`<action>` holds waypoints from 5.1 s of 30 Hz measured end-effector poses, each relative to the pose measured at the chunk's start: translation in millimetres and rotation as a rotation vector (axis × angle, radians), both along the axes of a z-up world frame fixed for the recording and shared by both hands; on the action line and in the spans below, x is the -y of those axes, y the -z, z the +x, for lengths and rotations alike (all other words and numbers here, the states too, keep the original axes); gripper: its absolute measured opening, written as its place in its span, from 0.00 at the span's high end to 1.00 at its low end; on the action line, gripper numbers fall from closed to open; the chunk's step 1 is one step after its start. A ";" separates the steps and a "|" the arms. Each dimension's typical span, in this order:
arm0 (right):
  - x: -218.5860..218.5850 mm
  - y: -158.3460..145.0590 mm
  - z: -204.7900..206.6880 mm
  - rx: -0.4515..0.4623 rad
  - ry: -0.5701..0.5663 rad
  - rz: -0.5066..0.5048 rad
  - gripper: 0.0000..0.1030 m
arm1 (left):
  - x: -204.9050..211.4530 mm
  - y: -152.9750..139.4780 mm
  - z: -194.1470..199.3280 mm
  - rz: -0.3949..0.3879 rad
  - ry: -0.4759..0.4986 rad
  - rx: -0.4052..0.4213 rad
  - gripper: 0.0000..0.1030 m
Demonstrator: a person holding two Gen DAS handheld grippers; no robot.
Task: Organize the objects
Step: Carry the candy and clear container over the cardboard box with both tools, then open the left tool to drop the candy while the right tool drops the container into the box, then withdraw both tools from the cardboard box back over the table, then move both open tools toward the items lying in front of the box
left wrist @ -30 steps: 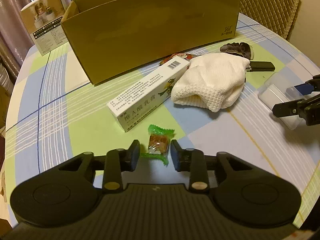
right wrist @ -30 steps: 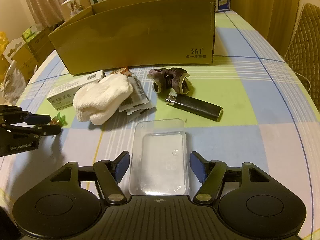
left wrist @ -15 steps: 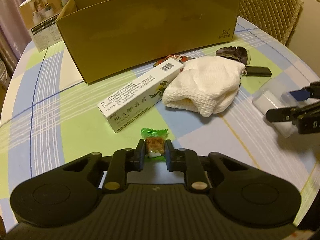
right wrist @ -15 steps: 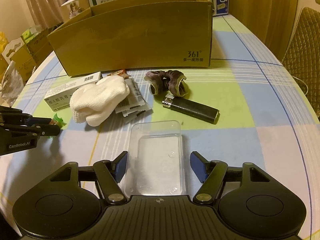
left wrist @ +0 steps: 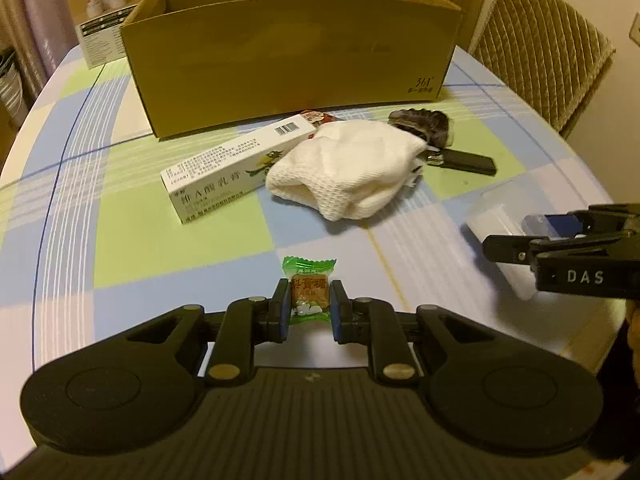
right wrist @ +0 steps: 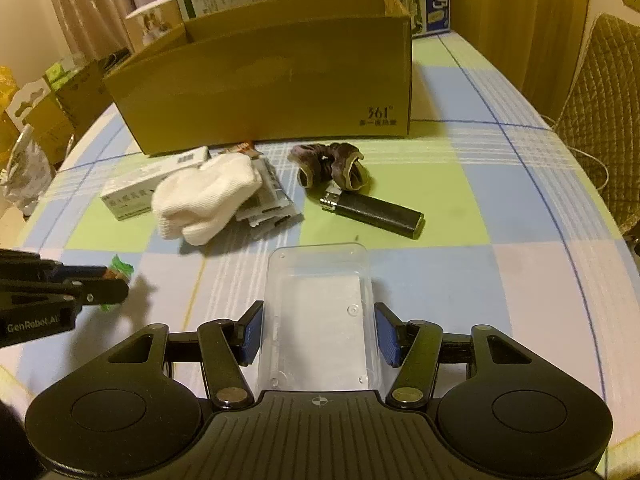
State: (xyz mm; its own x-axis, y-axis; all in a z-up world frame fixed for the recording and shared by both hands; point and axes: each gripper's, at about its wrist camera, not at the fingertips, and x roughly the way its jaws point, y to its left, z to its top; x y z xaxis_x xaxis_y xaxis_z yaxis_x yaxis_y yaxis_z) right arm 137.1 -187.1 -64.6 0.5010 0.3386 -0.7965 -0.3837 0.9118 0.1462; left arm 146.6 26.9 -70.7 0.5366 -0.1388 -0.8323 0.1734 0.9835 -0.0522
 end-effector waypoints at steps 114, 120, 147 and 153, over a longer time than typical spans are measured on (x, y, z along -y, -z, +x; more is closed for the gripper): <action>3.0 -134.9 108.1 0.153 -0.058 0.173 0.20 | -20.7 -126.5 76.9 -0.053 -0.133 0.173 0.28; 25.7 -124.9 48.8 0.111 -0.043 0.177 0.17 | -8.3 -124.6 16.4 -0.076 -0.145 0.154 0.16; 71.1 -114.9 -57.2 0.065 0.019 0.182 0.04 | 15.7 -138.0 -89.6 -0.082 -0.195 0.192 0.01; 73.4 -113.5 -57.6 0.067 0.034 0.176 0.03 | 14.1 -137.7 -90.3 -0.091 -0.184 0.199 0.01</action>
